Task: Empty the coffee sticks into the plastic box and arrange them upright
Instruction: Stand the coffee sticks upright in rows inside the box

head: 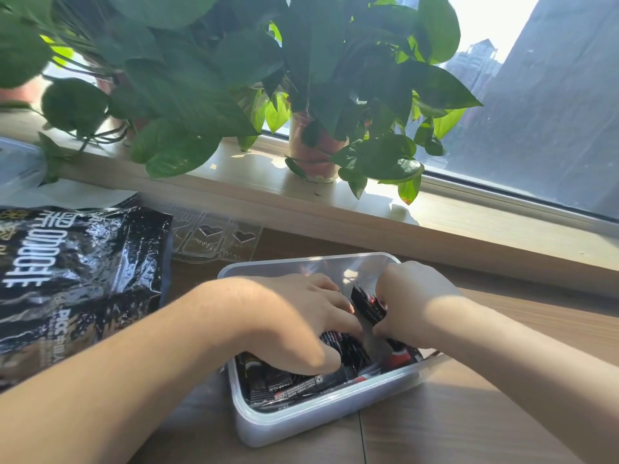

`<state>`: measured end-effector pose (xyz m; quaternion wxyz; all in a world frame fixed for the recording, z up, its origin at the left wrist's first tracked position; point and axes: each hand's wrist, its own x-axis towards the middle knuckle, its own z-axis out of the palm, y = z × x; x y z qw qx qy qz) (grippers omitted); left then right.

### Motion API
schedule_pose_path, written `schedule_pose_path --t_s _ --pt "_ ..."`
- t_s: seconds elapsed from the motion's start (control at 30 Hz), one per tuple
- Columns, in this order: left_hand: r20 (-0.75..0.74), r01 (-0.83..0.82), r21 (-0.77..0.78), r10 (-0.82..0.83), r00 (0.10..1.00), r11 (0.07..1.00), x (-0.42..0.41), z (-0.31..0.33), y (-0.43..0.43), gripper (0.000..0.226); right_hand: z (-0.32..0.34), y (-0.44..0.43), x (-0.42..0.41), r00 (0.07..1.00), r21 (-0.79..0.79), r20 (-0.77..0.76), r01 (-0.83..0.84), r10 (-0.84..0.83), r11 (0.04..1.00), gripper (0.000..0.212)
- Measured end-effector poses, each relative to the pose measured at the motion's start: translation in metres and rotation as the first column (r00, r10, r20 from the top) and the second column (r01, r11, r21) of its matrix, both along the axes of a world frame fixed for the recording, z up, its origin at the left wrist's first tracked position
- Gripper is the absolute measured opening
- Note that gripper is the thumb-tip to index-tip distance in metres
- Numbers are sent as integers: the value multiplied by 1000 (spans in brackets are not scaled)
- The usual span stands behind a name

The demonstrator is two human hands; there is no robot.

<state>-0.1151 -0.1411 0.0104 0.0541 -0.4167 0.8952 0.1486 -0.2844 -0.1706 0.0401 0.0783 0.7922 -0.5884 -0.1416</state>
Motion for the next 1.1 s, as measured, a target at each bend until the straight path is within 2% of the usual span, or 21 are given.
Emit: schedule_pose_path --t_s 0.17,0.3,0.4,0.5,0.7,0.83,0.97,1.1 --pt "15 -2 0 2 1000 1000 -1 3 1 74 -2 -2 -4 999 4 49 11 -11 1000 14" --pt "13 5 8 -5 1000 1000 2 3 1 72 5 -1 -3 988 120 140 49 -65 992 39" --pt "21 15 9 -15 1000 1000 3 1 -1 71 4 -2 -1 988 127 145 39 -57 991 48" --pt "32 24 17 -24 999 1000 2 3 -1 71 5 -3 -1 992 129 117 29 -45 991 41" --pt "42 40 13 -40 998 999 1 5 0 71 10 3 0 994 133 102 30 -44 991 12" --pt "40 63 -3 -63 997 998 0 5 0 70 8 3 0 989 109 134 48 -63 993 20" --pt "9 76 -4 -76 997 997 1 5 0 64 7 1 0 975 114 191 95 -116 989 12" --pt "-5 72 -8 -72 997 997 2 3 -1 67 15 0 -1 957 162 240 126 -163 979 16"
